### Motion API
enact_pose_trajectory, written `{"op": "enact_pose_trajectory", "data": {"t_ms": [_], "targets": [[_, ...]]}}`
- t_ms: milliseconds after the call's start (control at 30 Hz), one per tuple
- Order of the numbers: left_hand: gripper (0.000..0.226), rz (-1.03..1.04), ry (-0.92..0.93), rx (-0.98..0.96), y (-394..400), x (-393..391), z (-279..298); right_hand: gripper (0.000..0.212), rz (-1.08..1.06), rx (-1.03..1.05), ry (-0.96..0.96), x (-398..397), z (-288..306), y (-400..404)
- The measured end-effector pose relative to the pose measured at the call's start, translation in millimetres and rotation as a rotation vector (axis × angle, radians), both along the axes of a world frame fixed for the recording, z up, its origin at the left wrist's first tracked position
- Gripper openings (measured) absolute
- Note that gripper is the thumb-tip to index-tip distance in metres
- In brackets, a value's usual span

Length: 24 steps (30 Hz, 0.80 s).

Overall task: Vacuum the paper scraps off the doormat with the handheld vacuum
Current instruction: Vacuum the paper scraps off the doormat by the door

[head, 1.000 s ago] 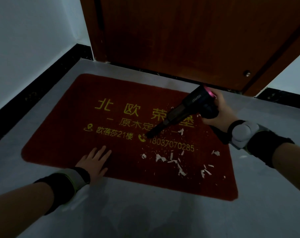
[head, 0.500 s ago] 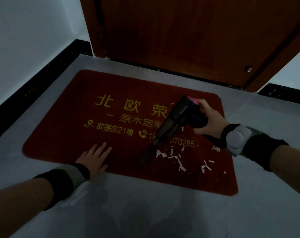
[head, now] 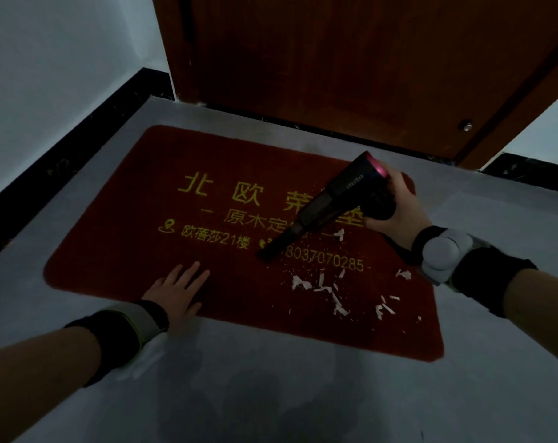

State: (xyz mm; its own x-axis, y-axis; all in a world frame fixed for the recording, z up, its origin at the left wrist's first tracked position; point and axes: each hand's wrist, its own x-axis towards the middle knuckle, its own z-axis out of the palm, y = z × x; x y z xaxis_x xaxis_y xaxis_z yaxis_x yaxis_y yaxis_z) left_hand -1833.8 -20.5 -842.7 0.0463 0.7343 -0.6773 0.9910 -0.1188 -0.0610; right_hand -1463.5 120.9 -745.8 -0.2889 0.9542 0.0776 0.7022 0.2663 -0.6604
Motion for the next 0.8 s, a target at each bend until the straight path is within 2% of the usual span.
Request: {"op": "enact_pose_trajectory", "data": {"t_ms": [233, 533, 800], "targets": [[0.066, -0.001, -0.007, -0.003, -1, 1, 4, 0.092, 0.004, 0.002, 0.026, 6, -3, 1], [0.066, 0.006, -0.007, -0.002, 0, 0, 2, 0.085, 0.192, -0.218, -0.089, 9, 6, -8], [0.065, 0.011, -0.016, -0.007, 1, -3, 2, 0.085, 0.194, -0.211, -0.104, 4, 9, -8]]}}
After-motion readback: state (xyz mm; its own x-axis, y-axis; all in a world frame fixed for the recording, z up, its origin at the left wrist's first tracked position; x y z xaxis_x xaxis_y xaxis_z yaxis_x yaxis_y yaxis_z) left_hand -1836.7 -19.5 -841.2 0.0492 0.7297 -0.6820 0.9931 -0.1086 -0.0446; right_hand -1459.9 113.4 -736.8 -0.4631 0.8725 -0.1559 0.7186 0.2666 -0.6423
